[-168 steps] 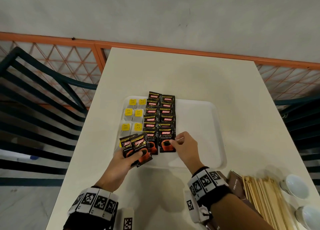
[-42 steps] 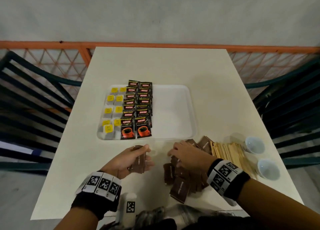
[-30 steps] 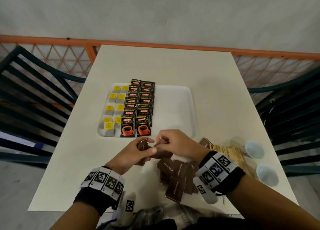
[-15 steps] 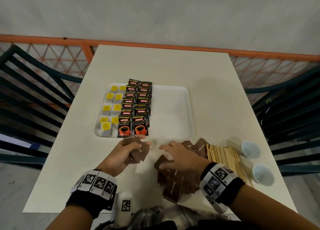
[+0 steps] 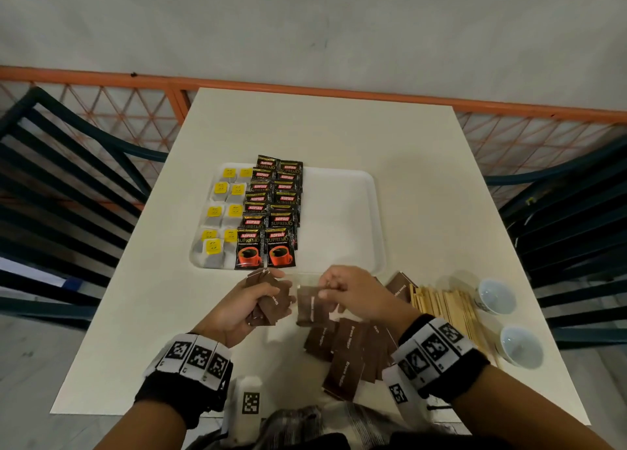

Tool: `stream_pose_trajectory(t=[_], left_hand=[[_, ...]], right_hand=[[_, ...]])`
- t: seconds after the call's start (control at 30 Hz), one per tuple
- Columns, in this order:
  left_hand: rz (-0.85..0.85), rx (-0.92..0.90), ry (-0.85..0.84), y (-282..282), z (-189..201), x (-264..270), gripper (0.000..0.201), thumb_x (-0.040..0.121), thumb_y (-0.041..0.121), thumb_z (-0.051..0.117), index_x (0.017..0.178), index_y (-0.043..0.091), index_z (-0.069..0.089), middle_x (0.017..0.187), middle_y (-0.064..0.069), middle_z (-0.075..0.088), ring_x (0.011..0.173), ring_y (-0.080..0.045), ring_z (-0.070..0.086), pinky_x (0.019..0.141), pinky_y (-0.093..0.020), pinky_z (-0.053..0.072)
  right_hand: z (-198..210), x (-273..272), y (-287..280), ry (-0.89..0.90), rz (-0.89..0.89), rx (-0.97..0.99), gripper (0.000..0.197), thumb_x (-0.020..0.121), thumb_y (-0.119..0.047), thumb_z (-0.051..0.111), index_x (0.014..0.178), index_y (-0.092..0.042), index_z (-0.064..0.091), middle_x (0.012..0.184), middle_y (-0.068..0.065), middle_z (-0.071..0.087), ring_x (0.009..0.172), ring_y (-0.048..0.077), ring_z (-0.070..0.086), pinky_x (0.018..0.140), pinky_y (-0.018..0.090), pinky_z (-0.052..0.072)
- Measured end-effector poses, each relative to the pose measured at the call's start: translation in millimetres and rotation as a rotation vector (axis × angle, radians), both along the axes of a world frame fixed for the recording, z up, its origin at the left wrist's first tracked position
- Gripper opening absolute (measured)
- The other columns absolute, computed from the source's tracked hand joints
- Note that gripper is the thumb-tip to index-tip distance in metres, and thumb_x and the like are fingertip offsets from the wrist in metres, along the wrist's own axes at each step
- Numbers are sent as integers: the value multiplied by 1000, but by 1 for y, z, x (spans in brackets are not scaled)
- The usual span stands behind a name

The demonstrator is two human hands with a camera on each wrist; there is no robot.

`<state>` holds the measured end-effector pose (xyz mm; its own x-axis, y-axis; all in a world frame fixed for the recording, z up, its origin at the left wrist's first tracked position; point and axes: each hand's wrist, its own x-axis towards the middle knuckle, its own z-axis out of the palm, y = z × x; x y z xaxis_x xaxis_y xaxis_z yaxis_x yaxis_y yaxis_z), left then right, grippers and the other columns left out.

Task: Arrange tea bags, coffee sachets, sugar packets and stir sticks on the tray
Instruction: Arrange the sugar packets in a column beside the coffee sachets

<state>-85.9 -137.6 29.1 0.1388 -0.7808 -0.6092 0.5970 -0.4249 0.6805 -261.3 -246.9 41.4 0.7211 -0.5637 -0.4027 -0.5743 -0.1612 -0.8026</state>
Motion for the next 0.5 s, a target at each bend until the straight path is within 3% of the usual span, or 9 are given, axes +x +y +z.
stream_pose_trajectory(t=[0.1,0.2,0.3,0.4,0.5], left_hand=[[-72,-8,-29,-3,6,-5,9,91,14,50,93,14,59,82,-12,64,61,-19,64,52,-26,51],[-141,-56,36,-6,11,-9,20,87,29,50,96,14,58,81,-9,68,65,-19,67,52,-26,53],[-260,-108,19,-8,13,-12,20,79,7,59,100,7,55,93,-19,68,81,-27,71,61,-33,58],[-270,-104,-5,-8,10,-10,21,79,-5,59,93,10,56,95,-19,66,85,-27,70,65,-34,57],[-209,-71,-11,-5,6,-3,23,83,-6,54,94,14,56,102,-14,69,86,-28,70,60,-32,55]], right_hand=[[13,7,0,-135,-75,78,8,86,-8,62,86,-14,57,69,0,63,55,4,59,53,14,46],[15,12,8,-181,-98,65,13,83,-11,67,80,-14,55,66,-2,63,54,5,59,51,14,46],[9,13,12,-106,-69,-37,18,83,-25,68,79,-16,54,67,-4,62,57,4,55,52,11,42],[1,0,12,85,34,-180,30,87,-47,56,89,-17,54,81,-4,57,69,7,49,65,20,41],[-12,-28,15,350,245,-255,63,74,-63,60,121,-24,44,121,-2,48,108,14,45,94,33,42]])
